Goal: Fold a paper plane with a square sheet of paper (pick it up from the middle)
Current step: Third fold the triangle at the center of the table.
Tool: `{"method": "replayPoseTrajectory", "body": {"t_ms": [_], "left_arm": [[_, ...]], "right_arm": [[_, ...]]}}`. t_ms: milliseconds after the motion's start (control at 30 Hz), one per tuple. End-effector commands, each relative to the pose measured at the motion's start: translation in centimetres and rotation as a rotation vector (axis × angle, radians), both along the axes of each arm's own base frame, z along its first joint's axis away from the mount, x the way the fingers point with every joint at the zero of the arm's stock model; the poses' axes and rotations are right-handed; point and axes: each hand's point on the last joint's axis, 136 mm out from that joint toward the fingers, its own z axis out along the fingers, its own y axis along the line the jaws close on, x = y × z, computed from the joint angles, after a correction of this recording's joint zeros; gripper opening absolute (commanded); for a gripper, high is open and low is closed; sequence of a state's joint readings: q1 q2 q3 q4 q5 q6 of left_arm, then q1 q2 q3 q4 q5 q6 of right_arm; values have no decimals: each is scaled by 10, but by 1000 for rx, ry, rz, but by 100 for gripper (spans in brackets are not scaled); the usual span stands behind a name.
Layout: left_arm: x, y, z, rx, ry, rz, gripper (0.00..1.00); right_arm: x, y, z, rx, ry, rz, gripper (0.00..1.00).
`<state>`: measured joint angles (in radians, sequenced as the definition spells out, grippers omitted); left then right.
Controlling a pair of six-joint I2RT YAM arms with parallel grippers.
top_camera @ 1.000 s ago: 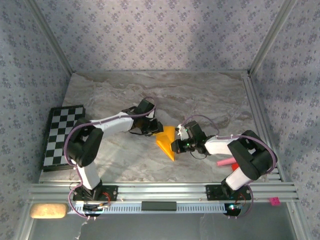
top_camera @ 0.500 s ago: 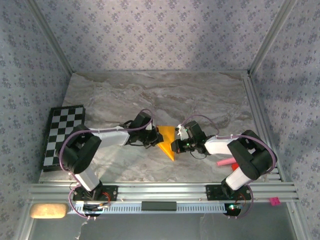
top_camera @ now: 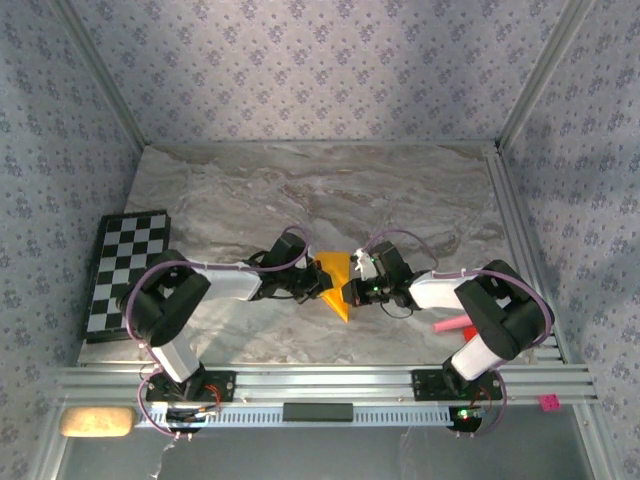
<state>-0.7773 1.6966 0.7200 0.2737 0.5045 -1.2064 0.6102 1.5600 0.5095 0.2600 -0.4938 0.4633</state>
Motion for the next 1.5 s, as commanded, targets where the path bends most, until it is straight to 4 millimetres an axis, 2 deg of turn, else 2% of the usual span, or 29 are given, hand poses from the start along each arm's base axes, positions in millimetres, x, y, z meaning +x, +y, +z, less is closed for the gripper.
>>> {"method": "replayPoseTrajectory", "body": {"t_ms": [0,400,633,800,933,1000,1067,1200,1333,1467], "left_arm": [[-1,1,-10,20,0,-3,3],[-9,22,-46,154,13,5,4],[-12,27,-56,190,27,9,4],[-12,28,-56,203,23,2,4],[-13,27,-56,204,23,-3,4],[-12,27,-55,203,22,-3,4],[-12,26,-54,201,20,-4,4],[-11,26,-53,202,18,-4,4],[-11,25,-53,203,16,-10,4],[-12,25,-54,207,18,-14,4]], "right_arm": [[-2,-6,-10,-45,32,-7,5],[-3,-5,-9,-43,32,-5,5],[-1,-1,-3,-26,24,-6,6],[5,2,23,18,-2,-27,18],[10,-14,41,-12,-27,-97,34],[8,-21,48,-6,-26,-124,37],[2,-20,56,33,-15,-117,38],[-16,-3,64,100,35,-57,31],[-32,12,54,92,97,1,18],[-40,25,46,50,125,43,10]]}}
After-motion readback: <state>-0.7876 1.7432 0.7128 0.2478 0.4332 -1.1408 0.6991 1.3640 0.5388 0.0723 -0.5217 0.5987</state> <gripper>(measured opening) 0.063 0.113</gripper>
